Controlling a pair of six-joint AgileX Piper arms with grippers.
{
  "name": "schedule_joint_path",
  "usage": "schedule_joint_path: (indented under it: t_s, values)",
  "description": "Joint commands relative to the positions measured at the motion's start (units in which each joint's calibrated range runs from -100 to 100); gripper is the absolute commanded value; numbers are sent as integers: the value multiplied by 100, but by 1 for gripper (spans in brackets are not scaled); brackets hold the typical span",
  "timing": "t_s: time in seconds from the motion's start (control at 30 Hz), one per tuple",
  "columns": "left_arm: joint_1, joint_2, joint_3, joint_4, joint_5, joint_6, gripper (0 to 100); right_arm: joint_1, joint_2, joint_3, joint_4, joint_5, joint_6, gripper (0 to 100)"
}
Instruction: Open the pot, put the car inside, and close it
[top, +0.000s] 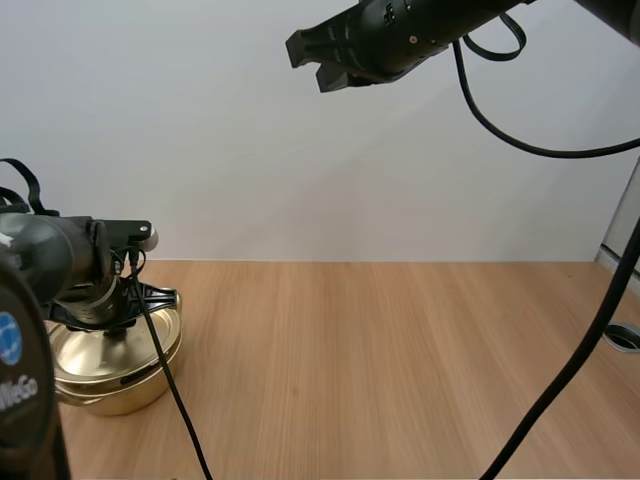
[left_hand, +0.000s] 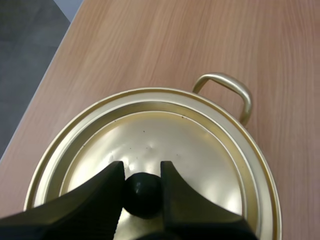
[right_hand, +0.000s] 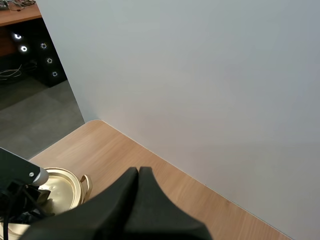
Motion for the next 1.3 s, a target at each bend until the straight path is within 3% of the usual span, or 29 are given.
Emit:
schedule_joint_path:
  t_s: [0.0,0.93,1.07,1.27]
  values:
    - [-1,31,9,-186,36,127,0,2,-1,5,5,-8,-6,0]
    - [-1,584,19,-114,62,136,1,2,-1,5,8,25,-6,0]
    - [-1,584,19,76,45,136,22,2,-1,5,8,25,-6,0]
    - [-1,573,-5,503,-278,136,76,2,-1,5,8,25,-6,0]
